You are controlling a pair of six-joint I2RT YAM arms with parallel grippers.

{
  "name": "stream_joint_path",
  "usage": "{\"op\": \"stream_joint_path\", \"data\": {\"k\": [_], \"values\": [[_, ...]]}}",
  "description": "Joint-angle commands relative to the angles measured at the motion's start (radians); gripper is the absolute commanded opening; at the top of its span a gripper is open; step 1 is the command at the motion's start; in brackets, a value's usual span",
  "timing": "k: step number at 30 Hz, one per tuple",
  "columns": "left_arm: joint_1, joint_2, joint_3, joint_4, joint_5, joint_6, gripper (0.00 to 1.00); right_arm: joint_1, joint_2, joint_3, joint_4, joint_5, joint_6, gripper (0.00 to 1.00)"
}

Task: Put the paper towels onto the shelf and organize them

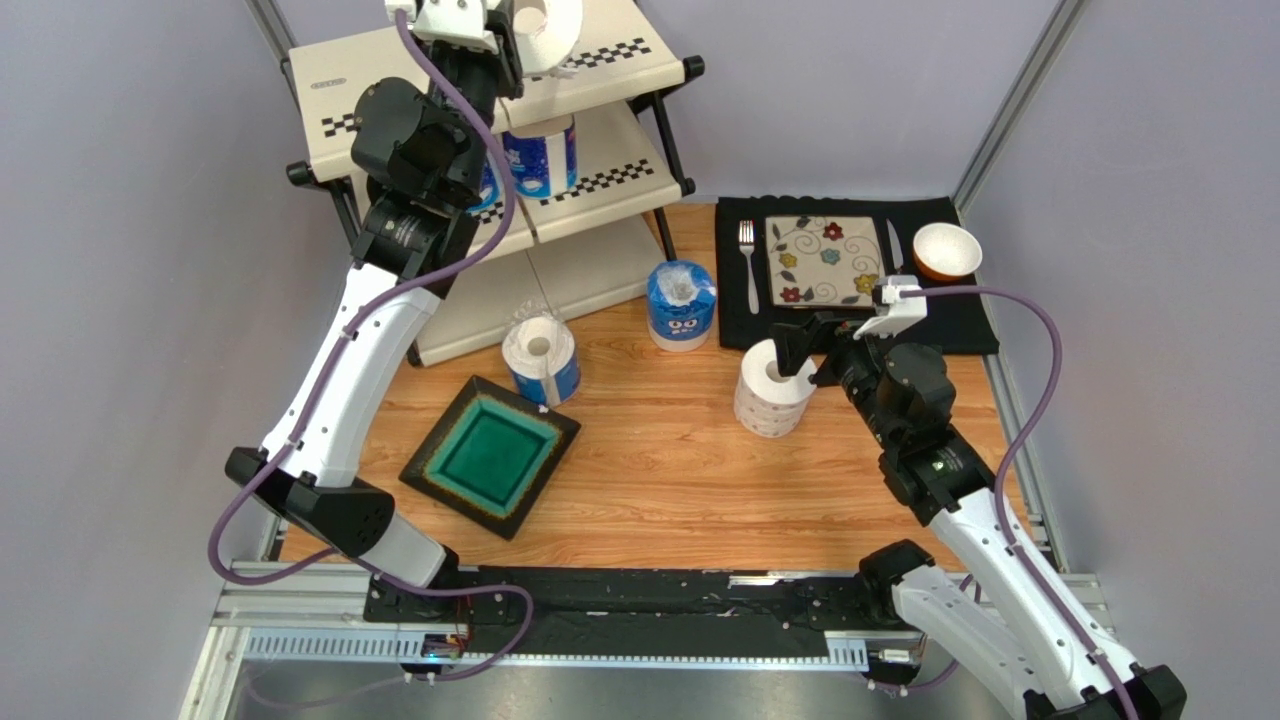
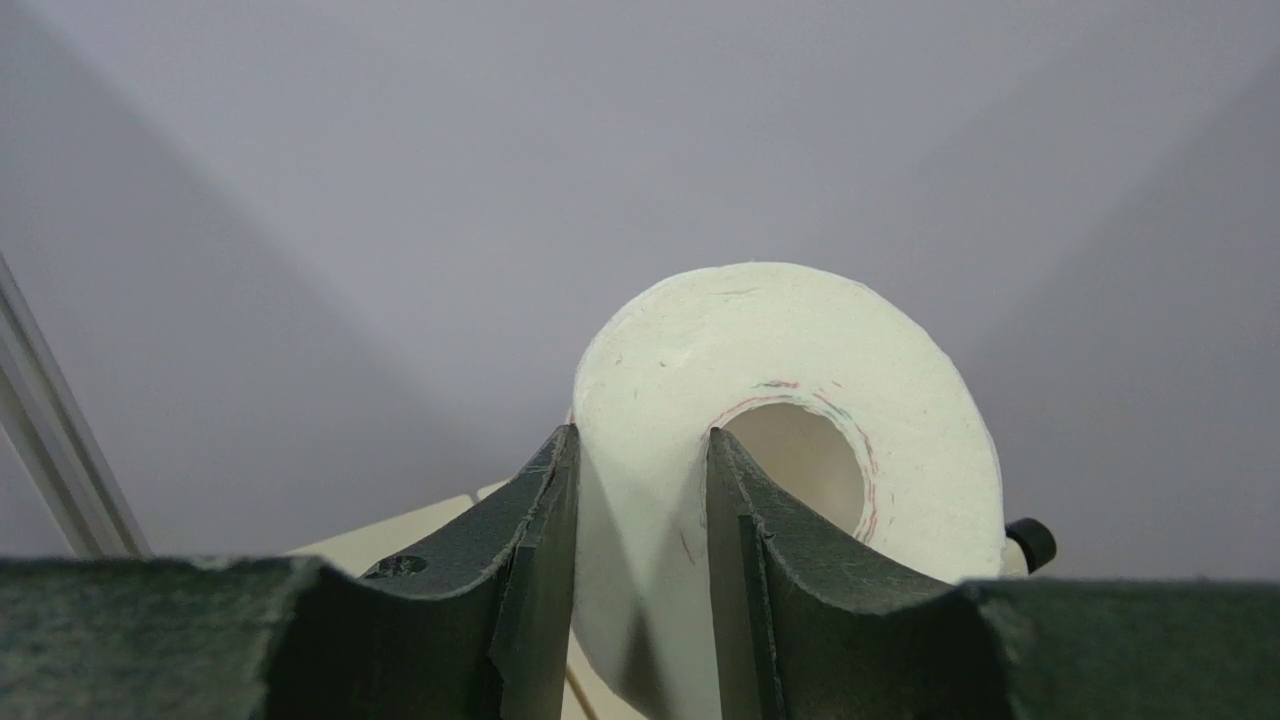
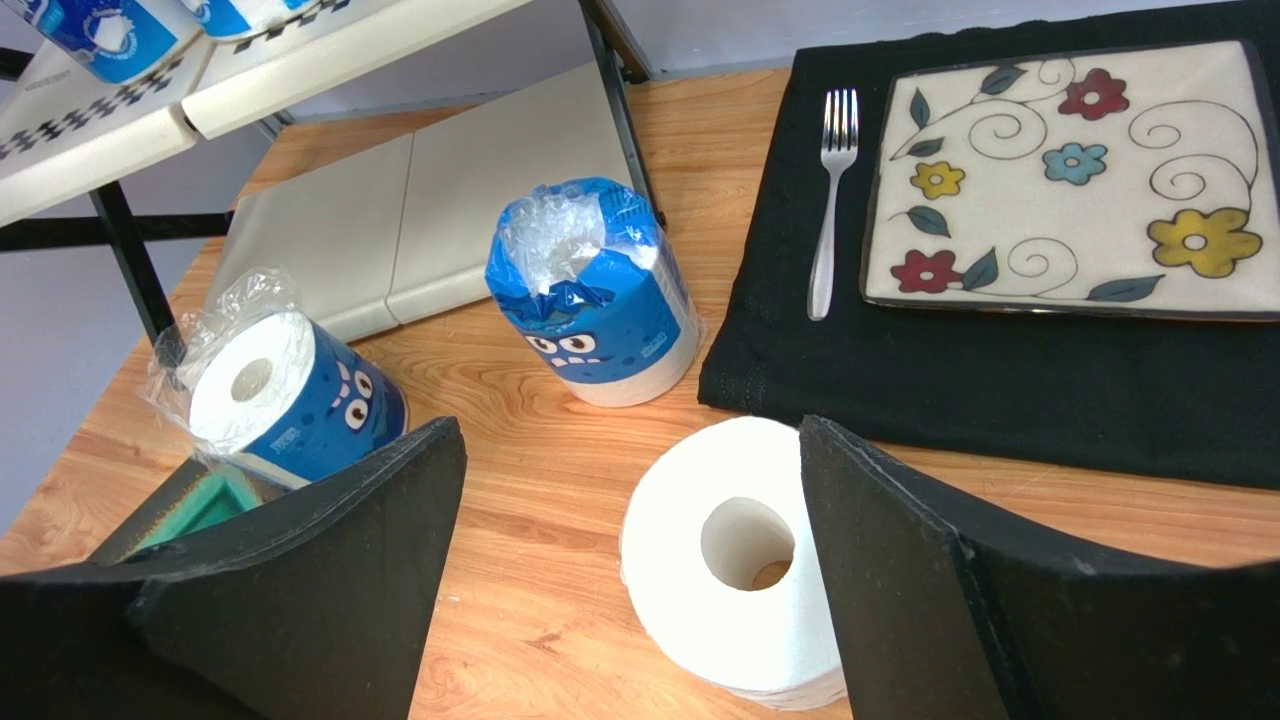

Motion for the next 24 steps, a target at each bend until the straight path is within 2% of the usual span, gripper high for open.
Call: {"op": "stream_joint_path", "data": {"k": [1, 11, 24], "values": [[0.066, -0.008, -0.042, 0.186, 0.13, -0.133, 0.23, 0.001, 0.036, -0.006, 0.033, -0.005, -0.005, 0.86], [0.18, 0.05, -0.011, 0.217, 0.176, -0.272, 0.23, 0.001, 0.08, -0.02, 0.058, -0.013, 0.002, 0.86], [0.249, 0.101, 0.004, 0.217, 0.199, -0.392, 0.23, -0.002, 0.106, -0.026, 0.069, -0.024, 0.004, 0.86]]}}
